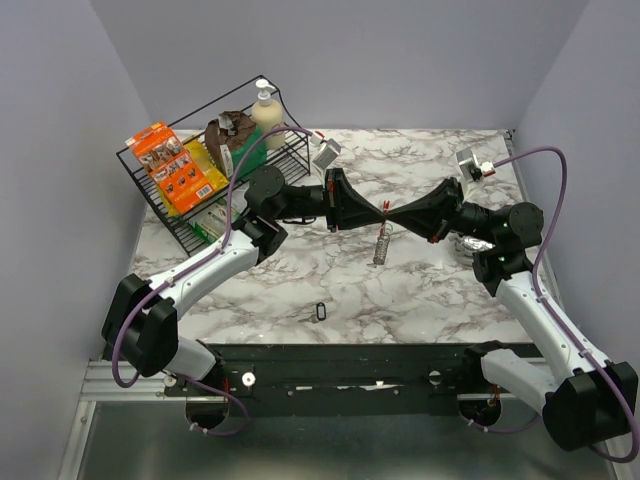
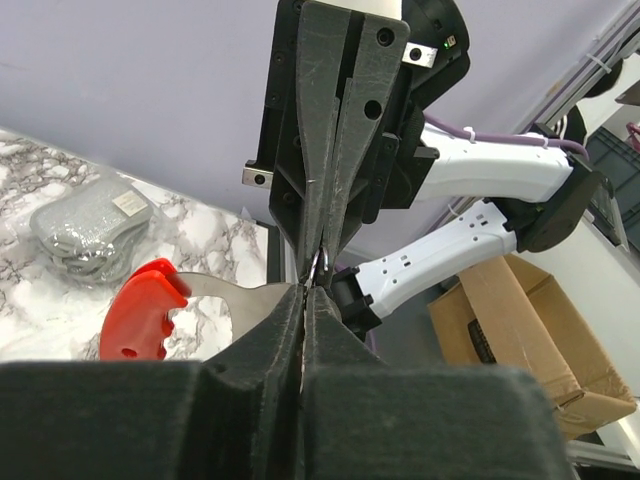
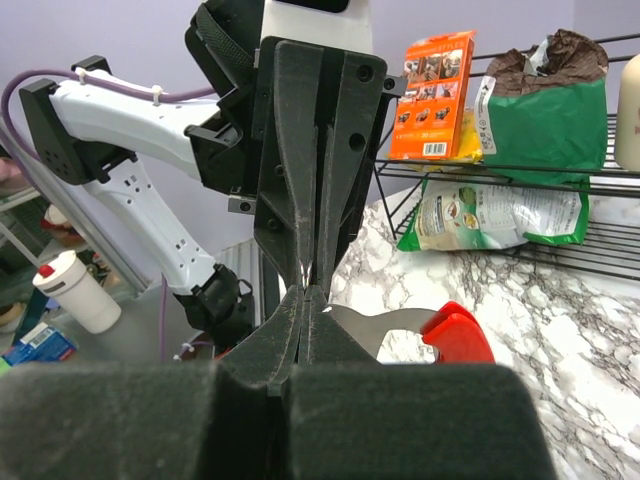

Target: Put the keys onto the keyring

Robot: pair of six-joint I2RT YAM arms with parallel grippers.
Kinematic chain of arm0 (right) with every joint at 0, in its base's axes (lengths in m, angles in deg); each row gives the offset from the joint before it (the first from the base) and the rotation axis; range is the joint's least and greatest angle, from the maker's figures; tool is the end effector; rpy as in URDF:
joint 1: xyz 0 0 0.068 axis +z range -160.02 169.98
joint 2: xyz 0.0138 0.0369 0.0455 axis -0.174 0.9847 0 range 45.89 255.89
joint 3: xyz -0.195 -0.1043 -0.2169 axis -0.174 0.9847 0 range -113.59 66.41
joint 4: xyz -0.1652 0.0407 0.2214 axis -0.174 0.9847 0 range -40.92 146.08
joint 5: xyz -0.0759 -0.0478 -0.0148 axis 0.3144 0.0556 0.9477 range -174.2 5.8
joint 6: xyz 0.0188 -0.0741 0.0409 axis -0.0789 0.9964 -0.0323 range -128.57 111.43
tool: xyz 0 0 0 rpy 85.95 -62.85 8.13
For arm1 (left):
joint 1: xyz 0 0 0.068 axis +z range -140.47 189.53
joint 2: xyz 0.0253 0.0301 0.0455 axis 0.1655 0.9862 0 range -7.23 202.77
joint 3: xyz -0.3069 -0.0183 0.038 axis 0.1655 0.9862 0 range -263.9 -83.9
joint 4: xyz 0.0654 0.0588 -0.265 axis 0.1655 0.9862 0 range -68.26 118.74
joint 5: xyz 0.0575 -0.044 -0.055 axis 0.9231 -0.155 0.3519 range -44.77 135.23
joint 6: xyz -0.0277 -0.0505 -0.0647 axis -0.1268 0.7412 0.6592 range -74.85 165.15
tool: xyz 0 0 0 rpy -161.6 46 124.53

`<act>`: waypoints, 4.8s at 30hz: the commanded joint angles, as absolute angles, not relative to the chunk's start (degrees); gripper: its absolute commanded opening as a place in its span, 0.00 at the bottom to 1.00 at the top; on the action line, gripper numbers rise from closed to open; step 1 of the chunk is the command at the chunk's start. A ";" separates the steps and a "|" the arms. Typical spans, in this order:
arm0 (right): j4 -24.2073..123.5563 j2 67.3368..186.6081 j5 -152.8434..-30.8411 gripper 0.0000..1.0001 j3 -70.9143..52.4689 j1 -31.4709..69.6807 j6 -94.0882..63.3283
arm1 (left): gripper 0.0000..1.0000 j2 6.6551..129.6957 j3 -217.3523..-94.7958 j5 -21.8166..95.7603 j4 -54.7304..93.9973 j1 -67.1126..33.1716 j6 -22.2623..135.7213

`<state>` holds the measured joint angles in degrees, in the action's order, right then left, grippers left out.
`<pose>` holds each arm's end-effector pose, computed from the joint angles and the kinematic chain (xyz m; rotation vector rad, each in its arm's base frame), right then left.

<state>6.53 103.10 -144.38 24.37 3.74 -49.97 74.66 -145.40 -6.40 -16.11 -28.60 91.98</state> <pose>0.2040 0.1185 0.4077 -0.7349 1.2840 1.3658 0.2473 -0.2704 0.4133 0.7977 1.4369 -1.7522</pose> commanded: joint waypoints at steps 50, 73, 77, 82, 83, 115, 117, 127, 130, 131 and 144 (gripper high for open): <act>14.89 97.40 -142.64 1.00 26.77 3.60 -41.88 | 0.00 55.79 -139.98 12.28 11.54 -29.67 52.99; 28.77 95.11 -141.16 1.00 28.88 3.78 -35.46 | 0.00 49.72 -133.39 12.71 13.47 -29.67 44.53; 33.16 95.20 -137.65 1.00 29.14 3.69 -34.23 | 0.00 49.99 -133.12 14.64 13.74 -29.58 44.97; 42.57 96.69 -130.88 1.00 28.44 3.60 -33.35 | 0.00 50.69 -132.07 18.25 14.09 -28.79 46.99; 42.66 96.78 -130.87 1.00 28.62 3.69 -33.70 | 0.00 50.69 -131.81 18.34 13.92 -27.83 47.60; 51.10 100.21 -133.87 1.00 29.23 6.67 -26.23 | 0.00 42.43 -121.43 -2.22 1.25 -1.63 75.21; 51.28 100.21 -133.33 1.00 29.58 7.38 -26.41 | 0.00 42.25 -121.44 -2.32 0.82 -1.63 75.47; 50.75 102.84 -127.54 1.00 29.67 15.10 -26.23 | 0.00 41.11 -121.43 2.52 3.89 -1.63 76.71; 50.40 104.68 -125.25 1.00 29.67 18.80 -25.97 | 0.00 42.25 -122.66 0.85 6.00 -1.63 76.18; 50.22 105.30 -124.55 1.00 29.76 20.11 -26.05 | 0.00 42.43 -122.93 0.33 6.09 -1.63 76.26; 50.04 116.19 -111.20 0.98 27.40 35.58 -24.48 | 0.00 43.48 -124.86 4.27 11.97 -1.63 75.03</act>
<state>49.35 112.72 -118.90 29.31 31.30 -26.28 44.06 -121.86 -0.20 8.20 -1.83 76.20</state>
